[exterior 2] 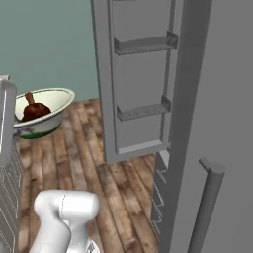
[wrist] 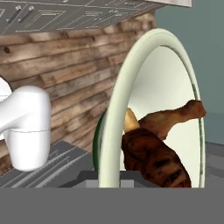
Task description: Place the bowl with the squash and lemon on the top shelf of the fridge. Place the bowl with the steak and chicken drumstick on the second highest shelf of the fridge.
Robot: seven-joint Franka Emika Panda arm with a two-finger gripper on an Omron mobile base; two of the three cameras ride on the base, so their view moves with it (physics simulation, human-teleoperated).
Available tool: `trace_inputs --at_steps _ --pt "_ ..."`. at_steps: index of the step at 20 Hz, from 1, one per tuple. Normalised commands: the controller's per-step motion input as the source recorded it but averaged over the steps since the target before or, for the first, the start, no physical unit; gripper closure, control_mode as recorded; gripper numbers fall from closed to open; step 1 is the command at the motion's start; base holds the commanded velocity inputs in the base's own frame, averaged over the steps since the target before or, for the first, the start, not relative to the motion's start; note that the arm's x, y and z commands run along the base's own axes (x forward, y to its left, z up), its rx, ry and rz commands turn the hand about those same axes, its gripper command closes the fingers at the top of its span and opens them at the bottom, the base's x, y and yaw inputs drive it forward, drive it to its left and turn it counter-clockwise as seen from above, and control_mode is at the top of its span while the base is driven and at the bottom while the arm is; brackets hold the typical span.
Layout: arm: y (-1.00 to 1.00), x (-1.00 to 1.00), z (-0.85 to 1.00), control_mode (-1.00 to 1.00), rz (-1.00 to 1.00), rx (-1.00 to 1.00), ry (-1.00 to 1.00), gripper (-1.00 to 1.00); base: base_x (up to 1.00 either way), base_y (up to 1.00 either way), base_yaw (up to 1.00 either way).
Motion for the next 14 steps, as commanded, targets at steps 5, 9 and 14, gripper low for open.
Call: trace_inputs --at_steps 5,9,14 --pt "0.00 0.00 0.00 1.00 0.00 0.00 0.00 1.00 0.67 0.79 -0.78" --pt "0.00 0.00 0.00 1.00 0.00 0.00 0.00 1.00 0.89 0.89 -0.72" --pt "0.00 0.00 0.00 1.00 0.00 0.00 0.00 1.00 0.76 0.76 -0.78"
